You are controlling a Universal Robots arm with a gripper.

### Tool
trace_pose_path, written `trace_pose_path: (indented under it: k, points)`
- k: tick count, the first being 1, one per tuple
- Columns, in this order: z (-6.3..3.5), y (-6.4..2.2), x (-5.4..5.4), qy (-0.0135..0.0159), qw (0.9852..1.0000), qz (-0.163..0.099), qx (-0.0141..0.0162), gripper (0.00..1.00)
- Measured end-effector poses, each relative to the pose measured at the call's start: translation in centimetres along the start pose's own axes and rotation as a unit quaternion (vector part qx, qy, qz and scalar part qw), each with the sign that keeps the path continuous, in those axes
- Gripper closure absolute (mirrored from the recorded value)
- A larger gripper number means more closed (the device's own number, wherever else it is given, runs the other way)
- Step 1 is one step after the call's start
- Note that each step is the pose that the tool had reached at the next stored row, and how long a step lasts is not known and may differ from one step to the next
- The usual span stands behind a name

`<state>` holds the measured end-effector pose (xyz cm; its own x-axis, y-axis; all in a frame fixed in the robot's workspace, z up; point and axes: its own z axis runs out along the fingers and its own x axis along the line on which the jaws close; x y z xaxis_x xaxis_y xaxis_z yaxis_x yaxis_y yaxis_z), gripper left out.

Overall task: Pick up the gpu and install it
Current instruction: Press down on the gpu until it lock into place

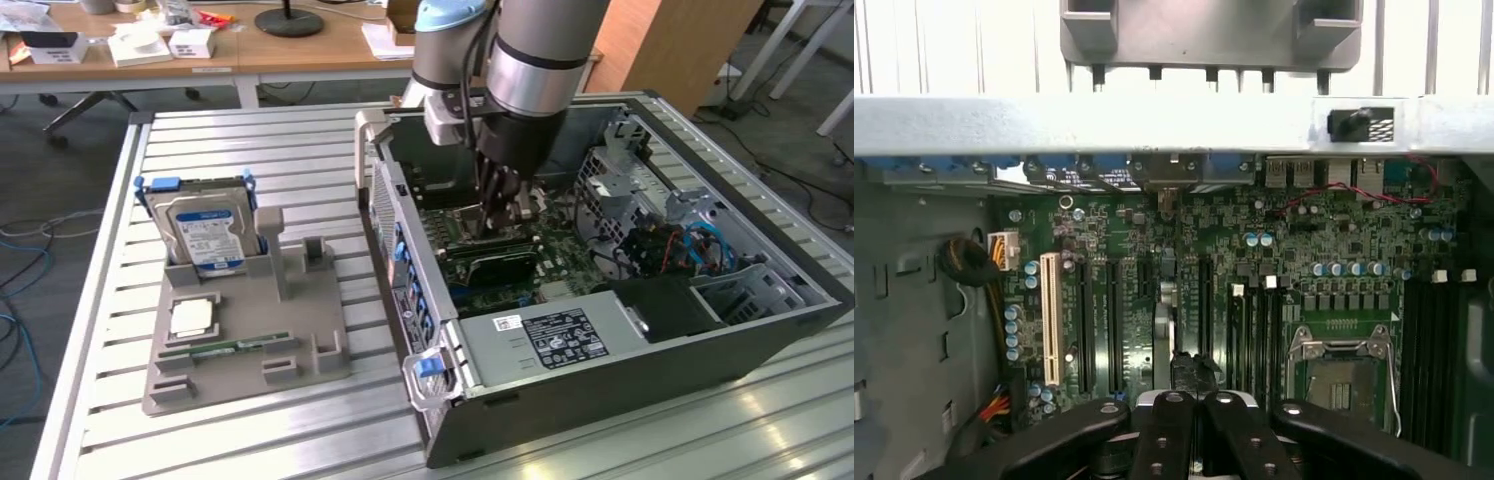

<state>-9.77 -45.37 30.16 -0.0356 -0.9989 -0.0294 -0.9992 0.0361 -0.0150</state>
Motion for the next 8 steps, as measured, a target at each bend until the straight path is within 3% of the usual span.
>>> trace_pose_path:
  k: [8]
  points:
    - [-1.28,-0.02,0.0,0.0,1.0,0.0,0.0,0.9]
